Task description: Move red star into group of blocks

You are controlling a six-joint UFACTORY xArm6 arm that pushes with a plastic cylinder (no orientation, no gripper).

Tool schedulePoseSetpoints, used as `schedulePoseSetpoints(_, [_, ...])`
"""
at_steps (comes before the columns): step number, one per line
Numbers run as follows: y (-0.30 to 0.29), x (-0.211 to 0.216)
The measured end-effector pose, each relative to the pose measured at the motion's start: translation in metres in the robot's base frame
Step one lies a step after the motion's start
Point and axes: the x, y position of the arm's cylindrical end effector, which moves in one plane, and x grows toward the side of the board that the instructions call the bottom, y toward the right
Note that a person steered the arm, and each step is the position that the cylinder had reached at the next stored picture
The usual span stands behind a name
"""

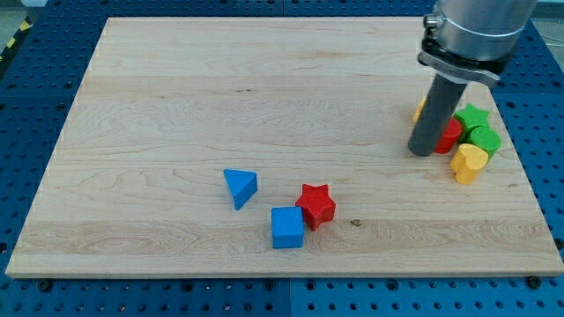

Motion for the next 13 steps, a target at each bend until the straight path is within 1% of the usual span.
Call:
schedulePoseSetpoints(1, [0.003,0.005])
schedulePoseSetpoints(2, [-0.015,0.039])
schedulePoseSetpoints(3, [-0.031,0.092])
schedulePoseSetpoints(4, [-0.065,0.141])
schedulePoseSetpoints(5, [-0.124,0.148])
schedulePoseSetpoints(6, [-0.161,0.126])
schedulePoseSetpoints(7, [-0.152,0.084])
schedulePoseSetpoints(8, [-0.113,0.071])
schedulePoseSetpoints(9, [-0.113,0.069])
schedulePoseSetpoints(10, [-0.158,0.055])
schedulePoseSetpoints(11, [-0.152,0.025])
schedulePoseSetpoints(12, [-0.089,0.023])
schedulePoseSetpoints(13, [-0.063,0.023])
